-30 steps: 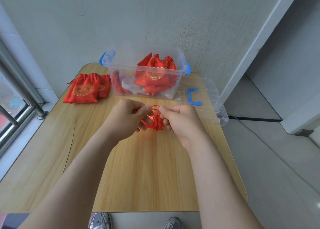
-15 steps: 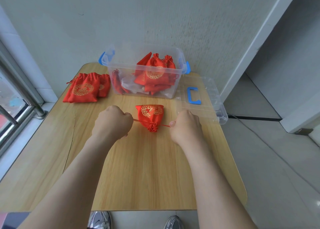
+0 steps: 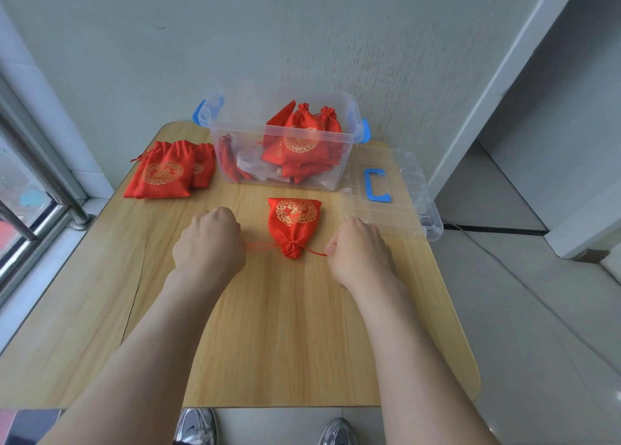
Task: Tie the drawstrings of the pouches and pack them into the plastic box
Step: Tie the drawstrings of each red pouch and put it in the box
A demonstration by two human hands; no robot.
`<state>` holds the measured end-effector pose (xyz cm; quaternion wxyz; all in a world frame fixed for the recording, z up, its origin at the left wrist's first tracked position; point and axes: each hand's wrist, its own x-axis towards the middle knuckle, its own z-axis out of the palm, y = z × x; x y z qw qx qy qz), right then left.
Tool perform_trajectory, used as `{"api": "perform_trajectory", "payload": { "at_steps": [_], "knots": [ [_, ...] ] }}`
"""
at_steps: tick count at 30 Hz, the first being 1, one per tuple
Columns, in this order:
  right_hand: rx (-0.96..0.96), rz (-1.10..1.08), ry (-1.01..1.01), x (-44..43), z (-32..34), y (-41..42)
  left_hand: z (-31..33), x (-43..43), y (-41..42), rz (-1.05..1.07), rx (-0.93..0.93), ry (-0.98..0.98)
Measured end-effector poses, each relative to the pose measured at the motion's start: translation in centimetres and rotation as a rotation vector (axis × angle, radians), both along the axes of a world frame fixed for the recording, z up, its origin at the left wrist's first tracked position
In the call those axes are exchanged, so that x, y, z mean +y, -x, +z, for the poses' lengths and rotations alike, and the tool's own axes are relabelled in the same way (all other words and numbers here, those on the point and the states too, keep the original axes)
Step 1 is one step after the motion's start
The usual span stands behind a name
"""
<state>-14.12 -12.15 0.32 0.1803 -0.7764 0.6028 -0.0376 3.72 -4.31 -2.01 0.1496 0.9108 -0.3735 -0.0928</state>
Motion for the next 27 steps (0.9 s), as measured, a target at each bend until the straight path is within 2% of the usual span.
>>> {"api": "perform_trajectory", "payload": {
  "at_steps": [3, 6, 10, 15, 19, 27],
  "knots": [
    [-0.024, 0.059, 0.016, 0.0, -0.1, -0.1, 0.4, 0.0, 0.2, -0.179, -0.028, 0.043],
    [-0.112, 0.147, 0.018, 0.2, -0.4, -0.3, 0.8, -0.1, 1.0, -0.338, 0.078, 0.043],
    [-0.12, 0.228, 0.045, 0.4, -1.1, -0.5, 0.0, -0.2, 1.0, -0.436, 0.063, 0.041],
    [-0.114, 0.286, 0.053, 0.3, -1.4, -0.5, -0.6, -0.3, 0.9, -0.457, 0.058, 0.062],
    [-0.185, 0.329, 0.018, 0.7, -1.6, -0.4, -0.9, 0.1, 0.5, -0.482, 0.153, 0.111],
    [-0.217, 0.307, -0.121, 2.8, -1.2, 1.6, -0.6, 3.2, 1.0, -0.486, 0.019, 0.035]
  ]
}}
